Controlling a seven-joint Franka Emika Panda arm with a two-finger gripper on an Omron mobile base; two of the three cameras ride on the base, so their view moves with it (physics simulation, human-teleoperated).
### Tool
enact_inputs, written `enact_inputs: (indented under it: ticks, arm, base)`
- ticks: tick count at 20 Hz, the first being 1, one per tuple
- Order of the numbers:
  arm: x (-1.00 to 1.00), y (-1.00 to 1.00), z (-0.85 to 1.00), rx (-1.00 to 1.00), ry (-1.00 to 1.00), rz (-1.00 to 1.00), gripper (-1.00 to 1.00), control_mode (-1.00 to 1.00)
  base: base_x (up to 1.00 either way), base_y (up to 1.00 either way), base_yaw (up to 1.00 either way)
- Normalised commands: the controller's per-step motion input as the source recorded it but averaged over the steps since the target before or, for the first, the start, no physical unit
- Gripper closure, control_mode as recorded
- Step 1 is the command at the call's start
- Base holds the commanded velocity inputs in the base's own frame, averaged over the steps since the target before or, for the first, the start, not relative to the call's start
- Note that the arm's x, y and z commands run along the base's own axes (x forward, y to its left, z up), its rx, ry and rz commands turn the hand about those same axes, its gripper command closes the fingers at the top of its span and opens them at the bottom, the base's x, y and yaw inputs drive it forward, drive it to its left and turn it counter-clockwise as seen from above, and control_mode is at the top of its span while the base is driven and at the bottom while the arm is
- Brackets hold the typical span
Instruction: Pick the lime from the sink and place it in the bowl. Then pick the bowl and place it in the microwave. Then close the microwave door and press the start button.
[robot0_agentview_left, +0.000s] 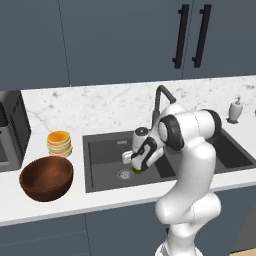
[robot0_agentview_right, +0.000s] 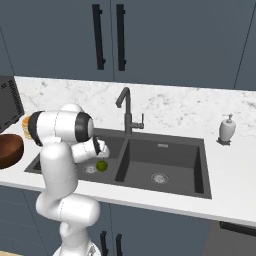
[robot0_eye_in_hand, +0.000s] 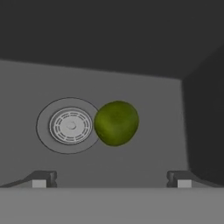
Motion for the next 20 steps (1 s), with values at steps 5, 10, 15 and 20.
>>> enact_inputs:
  ticks: [5,10,15,20]
  arm:
    - [0.29,0.0,-0.26,0.0,0.0,0.0,-1.0,-1.0]
    - [0.13,0.0,-0.3,0.0,0.01,-0.01,-1.0,-1.0]
    - [0.03,-0.08,-0.25,0.0,0.08,-0.01,-1.0,-1.0]
    - [0.09,-0.14,-0.22,0.0,0.05,0.0,-1.0,-1.0]
  base:
    - [0.0,0.0,0.0]
    - [0.0,0.0,0.0]
    - [0.0,0.0,0.0]
    - [0.0,0.0,0.0]
